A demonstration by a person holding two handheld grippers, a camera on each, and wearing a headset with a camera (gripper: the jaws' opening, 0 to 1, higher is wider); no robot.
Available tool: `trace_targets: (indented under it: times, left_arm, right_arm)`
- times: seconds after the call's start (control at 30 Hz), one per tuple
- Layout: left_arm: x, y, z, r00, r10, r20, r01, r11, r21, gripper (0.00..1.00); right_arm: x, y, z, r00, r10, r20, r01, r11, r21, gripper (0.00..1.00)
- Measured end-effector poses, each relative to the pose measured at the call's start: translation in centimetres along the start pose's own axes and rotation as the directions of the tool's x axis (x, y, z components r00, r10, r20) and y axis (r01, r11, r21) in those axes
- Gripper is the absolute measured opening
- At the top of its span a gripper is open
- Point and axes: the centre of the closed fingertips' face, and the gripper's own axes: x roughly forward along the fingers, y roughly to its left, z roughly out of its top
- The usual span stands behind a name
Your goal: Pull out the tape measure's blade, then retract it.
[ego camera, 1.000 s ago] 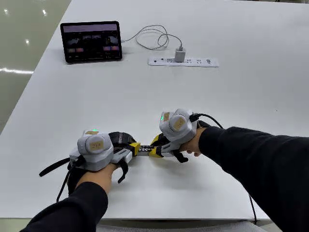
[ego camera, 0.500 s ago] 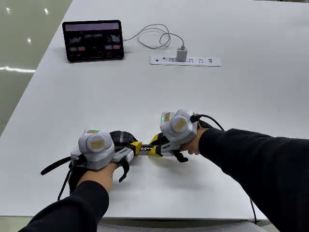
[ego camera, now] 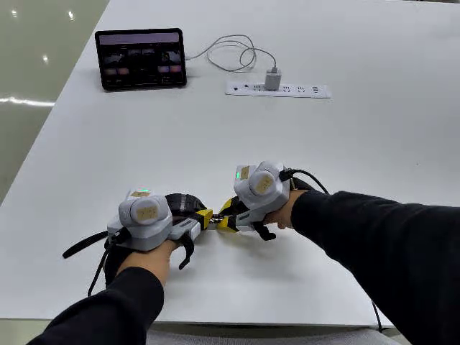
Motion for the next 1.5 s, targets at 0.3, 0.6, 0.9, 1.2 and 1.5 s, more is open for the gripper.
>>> trace_targets:
  times: [0.3, 0.6, 0.9, 1.2, 1.5]
  left_arm:
    - [0.0, 0.0, 0.0, 1.0000, -0.005, 0.001, 0.005, 1.000, -0.003, 0.60]
    - [0.1, 0.1, 0.0, 1.0000, -0.007, 0.001, 0.007, 1.000, -0.004, 0.60]
    - [0.2, 0.1, 0.0, 1.0000, -0.008, 0.001, 0.009, 1.000, -0.004, 0.60]
    - [0.2, 0.1, 0.0, 1.0000, -0.010, 0.000, 0.010, 1.000, 0.000, 0.60]
    - [0.2, 0.1, 0.0, 0.9999, -0.010, -0.002, 0.010, 1.000, -0.002, 0.60]
  right_arm:
    - [0.6, 0.2, 0.7, 1.0000, 0.001, 0.007, -0.001, 1.000, 0.010, 0.10]
    - [1.0, 0.2, 1.1, 0.9999, 0.002, 0.011, -0.002, 1.000, -0.010, 0.10]
    - [1.1, 0.2, 1.1, 0.9999, 0.006, 0.009, -0.006, 1.000, -0.003, 0.11]
    - [1.2, 0.1, 1.1, 1.0000, 0.005, 0.008, -0.005, 1.000, 0.003, 0.11]
    - [1.2, 0.1, 1.1, 0.9999, 0.010, 0.009, -0.010, 1.000, 0.014, 0.11]
